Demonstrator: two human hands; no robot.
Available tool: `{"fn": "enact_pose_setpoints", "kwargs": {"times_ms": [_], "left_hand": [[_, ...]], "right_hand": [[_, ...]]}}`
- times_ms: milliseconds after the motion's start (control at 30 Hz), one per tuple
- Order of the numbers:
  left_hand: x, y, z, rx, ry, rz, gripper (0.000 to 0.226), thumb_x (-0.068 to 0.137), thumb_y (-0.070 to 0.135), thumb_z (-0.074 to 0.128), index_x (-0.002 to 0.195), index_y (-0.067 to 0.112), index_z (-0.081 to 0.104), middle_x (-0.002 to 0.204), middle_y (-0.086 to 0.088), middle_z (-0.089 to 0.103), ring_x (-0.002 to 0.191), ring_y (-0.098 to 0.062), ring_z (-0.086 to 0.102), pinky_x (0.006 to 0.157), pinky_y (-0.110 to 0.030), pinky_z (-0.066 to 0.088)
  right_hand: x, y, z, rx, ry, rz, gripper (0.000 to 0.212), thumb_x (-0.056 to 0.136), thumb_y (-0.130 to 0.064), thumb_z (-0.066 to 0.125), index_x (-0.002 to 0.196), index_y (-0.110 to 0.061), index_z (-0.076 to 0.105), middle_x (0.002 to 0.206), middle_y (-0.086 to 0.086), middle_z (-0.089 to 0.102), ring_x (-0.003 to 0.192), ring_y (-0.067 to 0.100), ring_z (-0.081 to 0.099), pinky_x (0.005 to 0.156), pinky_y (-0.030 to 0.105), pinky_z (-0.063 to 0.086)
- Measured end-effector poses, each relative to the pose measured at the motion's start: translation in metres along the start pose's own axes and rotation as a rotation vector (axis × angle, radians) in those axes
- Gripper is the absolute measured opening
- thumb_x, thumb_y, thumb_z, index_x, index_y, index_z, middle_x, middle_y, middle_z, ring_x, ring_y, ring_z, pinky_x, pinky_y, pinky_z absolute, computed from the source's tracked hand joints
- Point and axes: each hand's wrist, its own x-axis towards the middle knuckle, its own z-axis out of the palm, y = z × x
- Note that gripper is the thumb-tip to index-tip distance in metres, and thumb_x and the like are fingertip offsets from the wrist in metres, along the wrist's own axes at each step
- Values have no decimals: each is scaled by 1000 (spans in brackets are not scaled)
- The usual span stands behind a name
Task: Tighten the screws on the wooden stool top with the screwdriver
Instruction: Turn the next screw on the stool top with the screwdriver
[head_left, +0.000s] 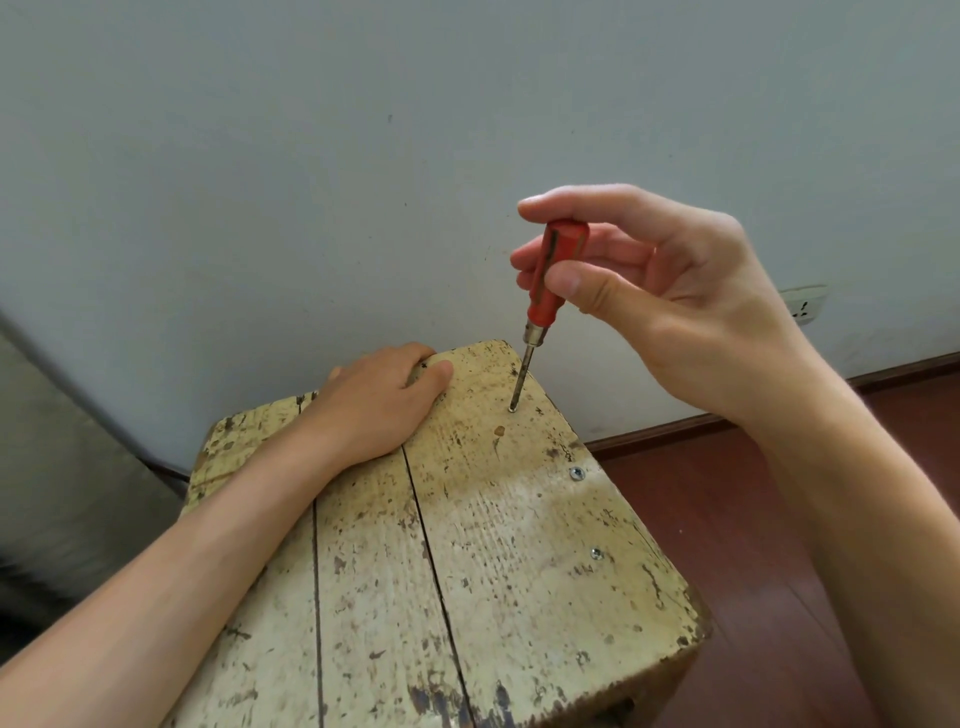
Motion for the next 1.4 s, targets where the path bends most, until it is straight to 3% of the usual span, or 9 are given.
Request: {"fn": "enact_pose_setpoints", "kwargs": {"times_ms": [200, 333, 400, 533, 667, 833, 1033, 1200, 1400], "left_hand": [[0, 1, 0, 4, 7, 9, 43, 103, 59, 30, 121, 32, 59, 111, 13, 65, 108, -16, 58, 105, -50, 39], [0, 1, -1, 2, 10, 18, 42, 103, 58, 31, 118, 32, 60, 108, 13, 65, 105, -16, 59, 103, -49, 41], [0, 1, 0, 10, 12, 18, 43, 103, 58, 30, 119, 32, 60, 110, 13, 66, 106, -16, 59, 103, -49, 41], [0, 0, 0, 12, 8, 15, 45, 102, 59, 30, 123, 32, 59, 114, 12, 65, 109, -17, 58, 104, -50, 40], [1, -1, 0, 12, 5, 18, 46, 102, 60, 30, 124, 32, 59, 113, 13, 65, 109, -16, 58, 104, -50, 41], [1, -1, 0, 13, 6, 15, 44, 103, 59, 30, 122, 32, 59, 111, 14, 65, 108, -16, 58, 104, -50, 40], [0, 1, -1, 12, 0, 9, 44, 103, 58, 30, 123, 32, 59, 111, 12, 66, 108, -18, 59, 103, -49, 42], [0, 2, -2, 6, 4, 5, 42, 103, 58, 31, 119, 33, 60, 111, 11, 66, 109, -18, 59, 104, -50, 40], [-1, 2, -1, 10, -4, 6, 43, 103, 58, 30, 123, 32, 59, 114, 11, 65, 111, -18, 58, 106, -50, 39]], "right_hand": [[6, 2, 12, -61, 183, 17, 31, 90, -8, 85, 116, -14, 68, 89, 3, 76, 82, 24, 80, 82, 52, 65], [8, 2, 16, -132, 265, 28, 33, 90, -17, 88, 114, -18, 65, 77, -11, 67, 72, 9, 76, 70, 31, 62], [7, 1, 15, -189, 251, 10, 32, 94, -17, 84, 121, -20, 68, 78, -12, 66, 73, 8, 77, 67, 31, 60], [3, 3, 5, -195, 122, -6, 30, 104, -9, 69, 133, -17, 68, 100, 10, 73, 92, 20, 78, 81, 56, 58], [2, 2, -2, -81, 3, 24, 41, 106, 2, 60, 142, -18, 60, 123, 20, 73, 119, 19, 73, 105, 40, 59], [3, 3, 2, -11, -4, -5, 36, 103, 5, 63, 135, -12, 64, 115, 21, 73, 108, 23, 76, 96, 33, 61], [5, 2, 10, -54, 104, -8, 28, 97, -3, 75, 122, -14, 68, 96, 19, 74, 86, 34, 78, 84, 60, 61], [8, 2, 29, -118, 210, -6, 28, 97, -11, 79, 119, -23, 66, 75, -16, 64, 74, 18, 75, 75, 52, 61], [5, 4, 11, -133, 45, -23, 28, 105, -6, 66, 131, -16, 67, 104, 12, 70, 89, 27, 76, 84, 62, 57]]}}
